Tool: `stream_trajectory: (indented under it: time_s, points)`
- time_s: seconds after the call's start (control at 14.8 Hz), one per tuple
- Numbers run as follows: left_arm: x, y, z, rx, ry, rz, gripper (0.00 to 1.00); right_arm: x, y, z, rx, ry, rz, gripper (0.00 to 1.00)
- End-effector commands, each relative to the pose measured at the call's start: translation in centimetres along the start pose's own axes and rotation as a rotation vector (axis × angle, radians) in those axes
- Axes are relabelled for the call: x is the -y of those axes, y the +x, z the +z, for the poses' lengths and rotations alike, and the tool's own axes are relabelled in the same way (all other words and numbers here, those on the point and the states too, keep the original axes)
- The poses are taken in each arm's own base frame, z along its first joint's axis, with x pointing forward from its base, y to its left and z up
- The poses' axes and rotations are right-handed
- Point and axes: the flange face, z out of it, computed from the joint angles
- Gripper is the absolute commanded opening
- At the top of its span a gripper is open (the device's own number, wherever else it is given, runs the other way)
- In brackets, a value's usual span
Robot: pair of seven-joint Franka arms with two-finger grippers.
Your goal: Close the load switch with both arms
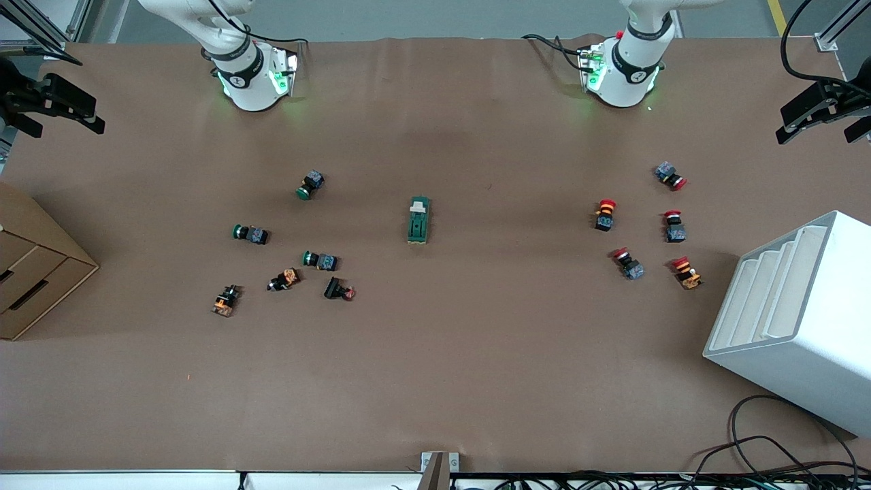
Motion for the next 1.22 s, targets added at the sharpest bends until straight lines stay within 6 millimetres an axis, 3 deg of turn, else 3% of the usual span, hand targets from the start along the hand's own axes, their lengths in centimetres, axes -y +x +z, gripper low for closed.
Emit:
stream_trajectory:
  time_s: [0.0,0.2,0.41,0.54,0.74,0.95,1.15]
  points:
    - [0.0,-0.2,-0.5,0.005,-0.003,-0.006,1.0,-0.1,-0.1,0.0,-0.001,0.0,0.005,1.0]
    - [-0.1,0.1,-0.1,0.013,-0.004,-0.004,1.0,0.0,-0.1,-0.2,-0.007,-0.024,-0.002,1.0]
    - [-1.7,0.8,0.8,0.028,-0.007,0.024,1.0,0.0,0.0,-0.2,-0.01,-0.028,-0.014,1.0]
    - [-4.3,1.4,1.6,0.039,-0.013,0.067,1.0,0.1,0.0,-0.2,-0.01,-0.028,-0.017,1.0]
    - [-12.9,3.0,4.5,0.023,-0.024,0.063,1.0,0.2,-0.1,0.0,-0.004,-0.026,-0.017,1.0]
    - [-22.5,3.9,9.0,0.016,-0.066,0.013,1.0,0.2,0.0,-0.1,-0.007,-0.027,-0.017,1.0]
    - [-32.5,2.0,13.9,0.005,-0.105,-0.015,1.0,0.2,-0.1,-0.1,-0.005,-0.027,-0.019,1.0]
